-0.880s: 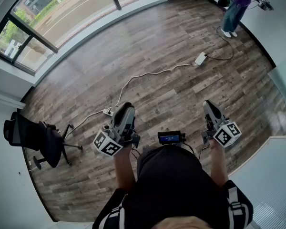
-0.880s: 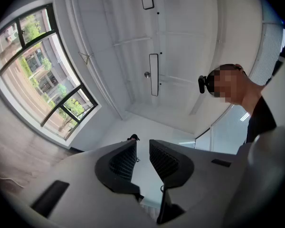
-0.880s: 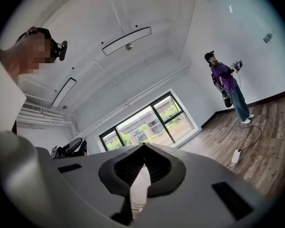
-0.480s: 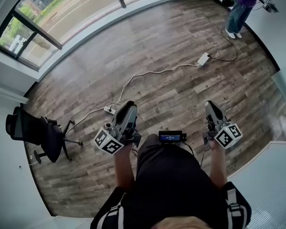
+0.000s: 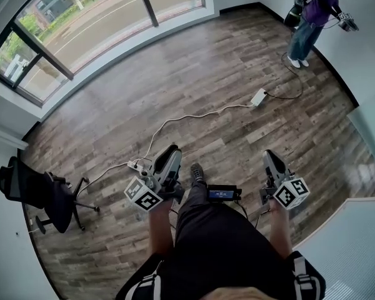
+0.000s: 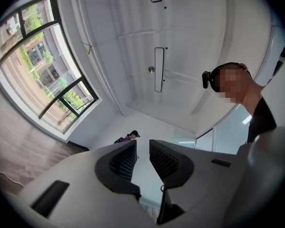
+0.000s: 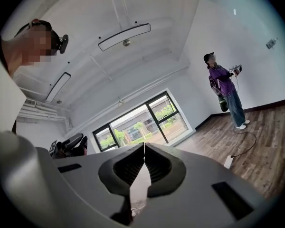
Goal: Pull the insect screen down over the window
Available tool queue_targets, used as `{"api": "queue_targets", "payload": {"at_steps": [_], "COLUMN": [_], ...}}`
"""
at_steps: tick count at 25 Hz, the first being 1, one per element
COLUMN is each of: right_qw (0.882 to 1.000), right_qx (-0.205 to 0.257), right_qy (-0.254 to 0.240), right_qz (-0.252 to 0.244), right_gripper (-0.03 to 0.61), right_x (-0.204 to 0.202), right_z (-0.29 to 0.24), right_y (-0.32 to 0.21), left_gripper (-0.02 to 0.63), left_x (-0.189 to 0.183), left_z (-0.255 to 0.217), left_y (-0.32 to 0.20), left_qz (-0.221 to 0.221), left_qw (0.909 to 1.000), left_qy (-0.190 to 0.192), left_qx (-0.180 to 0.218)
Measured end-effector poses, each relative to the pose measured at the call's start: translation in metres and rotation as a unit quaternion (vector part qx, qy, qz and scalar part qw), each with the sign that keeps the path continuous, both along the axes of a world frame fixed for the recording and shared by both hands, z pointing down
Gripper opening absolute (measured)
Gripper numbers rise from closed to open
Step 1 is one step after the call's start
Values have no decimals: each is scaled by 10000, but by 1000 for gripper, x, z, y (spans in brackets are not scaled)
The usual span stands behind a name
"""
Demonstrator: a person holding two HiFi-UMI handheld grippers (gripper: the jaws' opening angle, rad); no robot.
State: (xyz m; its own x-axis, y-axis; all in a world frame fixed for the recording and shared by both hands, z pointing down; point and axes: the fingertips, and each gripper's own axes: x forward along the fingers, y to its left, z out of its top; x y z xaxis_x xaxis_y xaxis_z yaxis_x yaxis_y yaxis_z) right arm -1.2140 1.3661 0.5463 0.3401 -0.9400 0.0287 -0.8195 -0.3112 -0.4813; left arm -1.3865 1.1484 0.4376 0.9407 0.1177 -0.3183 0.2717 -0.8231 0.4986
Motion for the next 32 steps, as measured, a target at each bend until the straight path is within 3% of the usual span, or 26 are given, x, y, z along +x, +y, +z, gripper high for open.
{"api": "queue_targets", "payload": {"at_steps": [4,8,15,25,29,32], "right_qw": [9995,9989,9956,9928,9902,9870], "right_qx": [-274,-261,-306,-721,-670,-624], "right_qy": [139,337,822,956,1182,1345], "right_qz": [79,210,314,25,-321,-623], "right_gripper": [8,8,9,9,9,9], "right_x": [34,76,127,190,240,293], "right_z": [2,-16,-50,-21,-6,-2], "right_y": [-30,-78,-172,-284,-339,-387], "left_gripper": [92,92,92,92,92,92], "left_x": [46,94,148,224,264,310], "left_z": [11,4,-9,13,20,18], "left_y": [-35,-86,-185,-289,-330,-363], "left_qz": [206,326,212,21,-253,-595], "left_qw": [9996,9986,9976,9992,9992,9978], "left_qy": [54,253,479,-104,-166,-273], "left_qx": [-210,-333,-451,-385,-280,42]}}
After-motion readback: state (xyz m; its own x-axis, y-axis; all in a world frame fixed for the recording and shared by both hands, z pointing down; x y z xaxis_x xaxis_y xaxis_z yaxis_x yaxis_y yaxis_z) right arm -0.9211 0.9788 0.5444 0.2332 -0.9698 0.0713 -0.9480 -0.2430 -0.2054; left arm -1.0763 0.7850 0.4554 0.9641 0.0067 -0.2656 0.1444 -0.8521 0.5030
